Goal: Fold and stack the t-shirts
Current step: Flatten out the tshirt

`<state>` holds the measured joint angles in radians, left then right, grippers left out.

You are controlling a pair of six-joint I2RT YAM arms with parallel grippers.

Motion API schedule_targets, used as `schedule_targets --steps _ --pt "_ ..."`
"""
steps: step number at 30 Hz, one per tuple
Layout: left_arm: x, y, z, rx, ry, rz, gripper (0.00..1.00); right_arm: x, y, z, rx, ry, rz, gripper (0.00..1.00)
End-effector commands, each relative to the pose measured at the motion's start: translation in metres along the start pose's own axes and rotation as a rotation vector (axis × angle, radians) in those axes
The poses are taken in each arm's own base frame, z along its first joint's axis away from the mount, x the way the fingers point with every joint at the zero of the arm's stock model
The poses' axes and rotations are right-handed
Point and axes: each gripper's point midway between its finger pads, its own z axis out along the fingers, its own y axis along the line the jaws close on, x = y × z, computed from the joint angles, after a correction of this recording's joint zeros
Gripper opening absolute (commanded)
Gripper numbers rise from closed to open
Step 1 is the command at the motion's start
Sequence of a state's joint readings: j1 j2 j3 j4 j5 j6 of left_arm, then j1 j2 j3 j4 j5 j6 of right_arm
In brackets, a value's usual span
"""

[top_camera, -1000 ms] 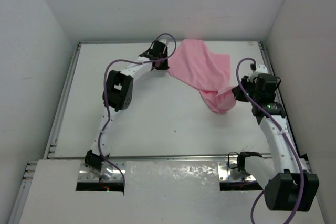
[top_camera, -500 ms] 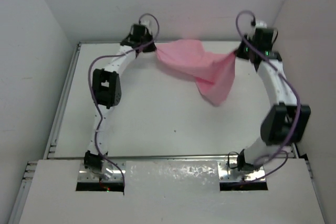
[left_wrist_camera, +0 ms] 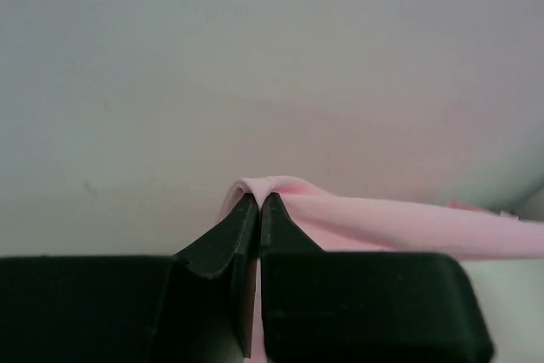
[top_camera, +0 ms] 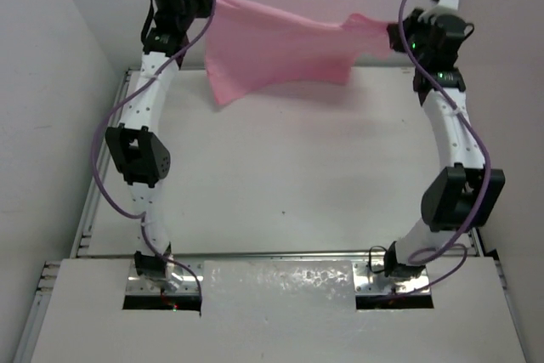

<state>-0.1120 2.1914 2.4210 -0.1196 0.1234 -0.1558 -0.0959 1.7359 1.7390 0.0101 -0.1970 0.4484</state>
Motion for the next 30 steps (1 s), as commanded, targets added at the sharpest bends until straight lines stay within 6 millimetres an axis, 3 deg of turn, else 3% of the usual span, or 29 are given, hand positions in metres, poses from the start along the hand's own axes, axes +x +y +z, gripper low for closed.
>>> schedule_targets --steps 1,3,4,5,6,7,8,9,11,12,14,16,19,22,25,26,27,29,30 --pt "0.081 0.005 -0.024 0.017 0.267 0.054 0.0 0.062 -0.006 -0.035 -0.02 0.097 -0.041 0.0" --pt "0.114 0.007 -0.055 0.046 0.402 0.116 0.0 0.099 -0.006 -0.059 -0.019 0.163 -0.064 0.0" --pt "0.131 0.011 -0.072 0.044 0.481 0.131 0.0 0.133 -0.009 -0.087 -0.008 0.224 -0.057 0.0" --pt "0.142 0.015 -0.086 0.045 0.534 0.167 0.0 0.15 -0.003 -0.1 -0.021 0.254 -0.078 0.0" --pt "0.159 0.021 -0.11 0.023 0.609 0.172 0.0 0.171 -0.008 -0.117 -0.001 0.302 -0.079 0.0" --pt "0.177 0.028 -0.136 0.0 0.706 0.167 0.0 0.219 -0.009 -0.143 0.005 0.405 -0.075 0.0" --pt "0.172 0.031 -0.157 -0.012 0.732 0.198 0.0 0.224 0.003 -0.163 -0.01 0.42 -0.106 0.0" --pt "0.204 0.039 -0.185 -0.025 0.837 0.194 0.0 0.264 0.003 -0.191 -0.007 0.52 -0.107 0.0" --pt "0.222 0.045 -0.228 -0.038 0.951 0.222 0.0 0.29 0.01 -0.22 -0.016 0.585 -0.107 0.0" --pt "0.236 0.045 -0.257 -0.039 1.014 0.223 0.0 0.308 0.007 -0.247 0.002 0.634 -0.096 0.0" --pt "0.248 0.042 -0.297 -0.016 1.121 0.232 0.0 0.321 0.005 -0.27 0.02 0.676 -0.074 0.0" --pt "0.277 0.043 -0.346 -0.011 1.279 0.217 0.0 0.338 0.002 -0.299 0.041 0.743 -0.047 0.0" --pt "0.297 0.048 -0.398 -0.005 1.425 0.242 0.0 0.359 0.003 -0.328 0.054 0.828 0.004 0.0" --pt "0.295 0.047 -0.416 -0.001 1.461 0.244 0.0 0.36 0.01 -0.335 0.054 0.869 0.057 0.0" --pt "0.275 0.042 -0.399 0.005 1.407 0.238 0.0 0.339 0.015 -0.315 0.061 0.848 0.063 0.0" --pt "0.266 0.041 -0.386 0.005 1.37 0.24 0.0 0.336 0.015 -0.31 0.057 0.86 0.048 0.0" --pt "0.262 0.04 -0.378 0.003 1.346 0.238 0.0 0.318 0.02 -0.294 0.041 0.83 0.036 0.0" --pt "0.261 0.04 -0.342 0.005 1.258 0.223 0.0 0.316 0.018 -0.265 0.04 0.835 0.014 0.0" --pt "0.237 0.039 -0.304 -0.001 1.154 0.229 0.0 0.288 0.024 -0.234 0.033 0.761 0.001 0.0"
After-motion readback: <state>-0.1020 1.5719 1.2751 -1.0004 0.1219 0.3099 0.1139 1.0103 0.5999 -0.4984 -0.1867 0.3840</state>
